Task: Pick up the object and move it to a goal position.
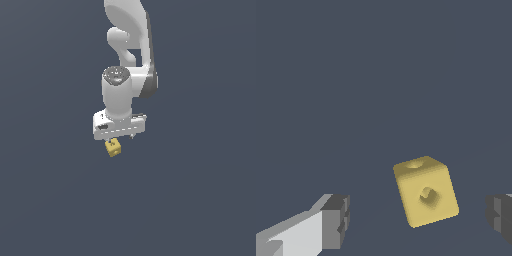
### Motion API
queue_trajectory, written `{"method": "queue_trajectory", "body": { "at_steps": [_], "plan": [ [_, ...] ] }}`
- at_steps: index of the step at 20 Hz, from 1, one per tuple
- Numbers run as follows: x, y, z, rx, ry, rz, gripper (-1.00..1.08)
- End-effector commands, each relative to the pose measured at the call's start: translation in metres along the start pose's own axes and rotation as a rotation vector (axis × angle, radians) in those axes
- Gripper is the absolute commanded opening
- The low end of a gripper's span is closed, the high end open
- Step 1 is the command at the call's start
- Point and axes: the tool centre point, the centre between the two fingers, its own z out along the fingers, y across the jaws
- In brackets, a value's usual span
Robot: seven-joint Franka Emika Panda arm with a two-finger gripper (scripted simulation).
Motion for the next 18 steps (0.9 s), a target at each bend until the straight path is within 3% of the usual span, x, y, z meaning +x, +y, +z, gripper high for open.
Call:
{"method": "queue_trajectory", "body": {
  "at_steps": [1,18],
  "plan": [
    [-0.006,0.007,0.011,0.003,-0.006,-0.051,1.00],
    [-0.033,0.033,0.055,0.021,-0.023,-0.258,1.00]
  ]
}}
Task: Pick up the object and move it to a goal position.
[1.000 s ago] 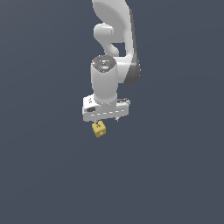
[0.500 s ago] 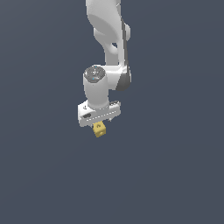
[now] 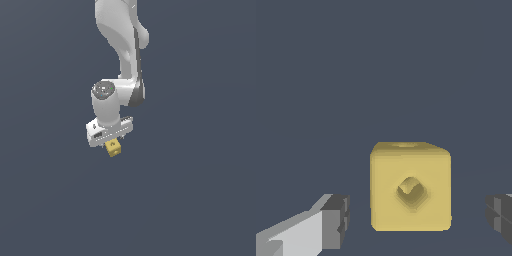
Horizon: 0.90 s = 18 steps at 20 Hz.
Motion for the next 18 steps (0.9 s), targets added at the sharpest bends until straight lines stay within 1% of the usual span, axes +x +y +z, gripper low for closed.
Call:
{"method": "queue_trajectory", "body": {
  "at_steps": [1,8,18],
  "plan": [
    [-0.001,0.001,0.002,0.001,0.000,-0.012,1.00],
    [-0.002,0.001,0.007,0.001,-0.001,-0.010,1.00],
    [-0.003,0.000,0.049,0.001,0.000,-0.014,1.00]
  ]
}}
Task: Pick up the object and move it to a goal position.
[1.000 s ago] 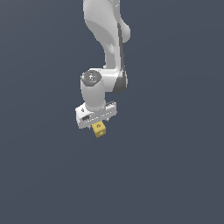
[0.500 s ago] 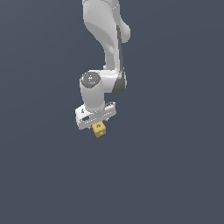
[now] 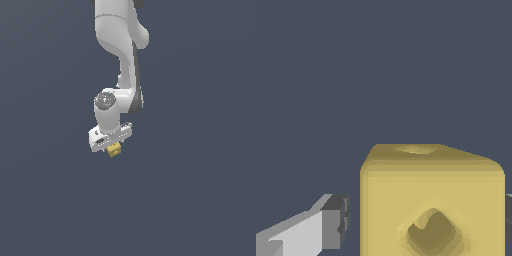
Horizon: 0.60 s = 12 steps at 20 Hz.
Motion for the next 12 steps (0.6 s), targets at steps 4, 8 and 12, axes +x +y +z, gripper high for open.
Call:
{"method": "queue_trajectory", "body": {
  "at_steps": [4,8,12],
  "plan": [
    [0.0009,0.0008,0.0089,-0.001,0.001,-0.001,1.00],
    [0.0009,0.0008,0.0089,-0.001,0.001,-0.001,-1.00],
    [0.0009,0.0008,0.0089,-0.001,0.001,-0.001,-1.00]
  ]
}}
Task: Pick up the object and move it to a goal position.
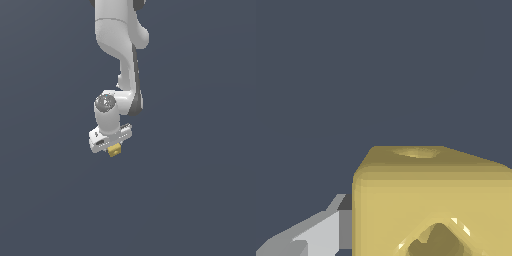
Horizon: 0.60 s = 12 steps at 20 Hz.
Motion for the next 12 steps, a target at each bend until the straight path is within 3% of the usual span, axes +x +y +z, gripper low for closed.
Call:
{"method": "queue_trajectory", "body": {
  "at_steps": [1,7,12],
  "plan": [
    [0.000,-0.001,0.001,0.001,-0.001,-0.001,-1.00],
    [0.001,-0.006,0.000,0.000,0.000,0.000,-1.00],
    [0.005,-0.032,0.000,0.000,0.000,0.000,-1.00]
  ]
}}
